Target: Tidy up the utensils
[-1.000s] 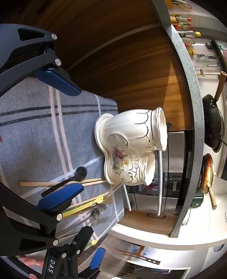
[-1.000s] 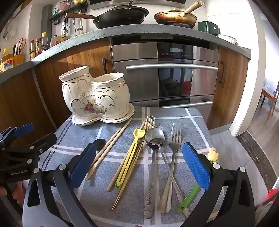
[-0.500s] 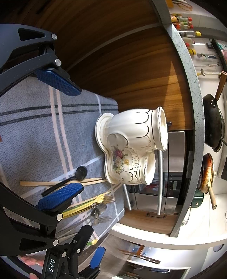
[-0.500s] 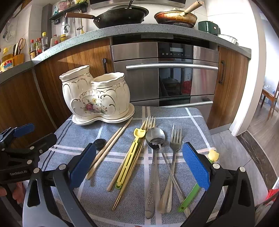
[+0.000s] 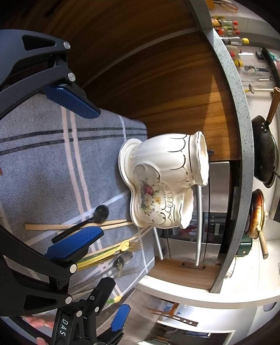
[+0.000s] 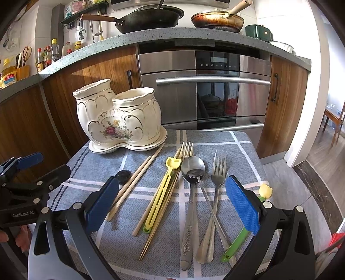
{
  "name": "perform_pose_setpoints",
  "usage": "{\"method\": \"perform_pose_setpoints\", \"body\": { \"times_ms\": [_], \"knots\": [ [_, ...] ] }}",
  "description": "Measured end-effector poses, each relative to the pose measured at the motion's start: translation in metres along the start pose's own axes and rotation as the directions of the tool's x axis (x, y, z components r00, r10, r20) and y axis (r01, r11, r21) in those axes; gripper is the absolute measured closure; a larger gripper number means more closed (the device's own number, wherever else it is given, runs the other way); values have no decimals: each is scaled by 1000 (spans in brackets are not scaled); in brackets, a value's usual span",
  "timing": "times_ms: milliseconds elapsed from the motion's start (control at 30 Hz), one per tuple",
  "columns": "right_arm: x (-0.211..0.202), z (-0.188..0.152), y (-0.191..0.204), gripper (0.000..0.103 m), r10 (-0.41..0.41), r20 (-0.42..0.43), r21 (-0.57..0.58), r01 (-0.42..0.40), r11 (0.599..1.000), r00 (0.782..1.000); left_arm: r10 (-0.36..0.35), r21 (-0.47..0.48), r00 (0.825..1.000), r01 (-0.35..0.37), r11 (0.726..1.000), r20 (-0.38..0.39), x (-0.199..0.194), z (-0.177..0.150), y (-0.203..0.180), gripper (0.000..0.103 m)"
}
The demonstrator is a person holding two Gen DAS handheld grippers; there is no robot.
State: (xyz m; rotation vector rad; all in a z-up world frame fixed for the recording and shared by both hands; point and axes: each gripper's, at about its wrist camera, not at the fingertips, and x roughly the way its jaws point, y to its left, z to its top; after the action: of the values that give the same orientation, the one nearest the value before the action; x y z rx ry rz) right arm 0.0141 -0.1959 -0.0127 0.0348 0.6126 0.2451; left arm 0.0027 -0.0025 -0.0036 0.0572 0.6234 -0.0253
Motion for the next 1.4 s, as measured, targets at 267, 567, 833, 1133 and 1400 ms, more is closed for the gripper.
{"method": "perform_pose_setpoints", "body": {
  "times_ms": [267,567,833,1133,1400],
  "knots": [
    [1,1,1,5,-1,-4,-2,1,1000,1000,-4,0,1000,4,1000,-5,1,0,1,4],
    [1,1,2,5,-2,-5,0,2,1000,1000,-6,3,1000,6,1000,-6,2,0,1,4],
    [0,0,1,5,-3,-4,-1,3,1000,1000,-7,4,1000,7,1000,-7,3,-1,0,4],
    [1,0,-1,5,-3,-14,2,3,1000,1000,-16,7,1000,16,1000,-16,2,-1,-1,4],
    [-2,9,-26,5,-56,14,37,55,998,998,-83,5,996,83,997,-15,1,-1,2,4]
  ]
}}
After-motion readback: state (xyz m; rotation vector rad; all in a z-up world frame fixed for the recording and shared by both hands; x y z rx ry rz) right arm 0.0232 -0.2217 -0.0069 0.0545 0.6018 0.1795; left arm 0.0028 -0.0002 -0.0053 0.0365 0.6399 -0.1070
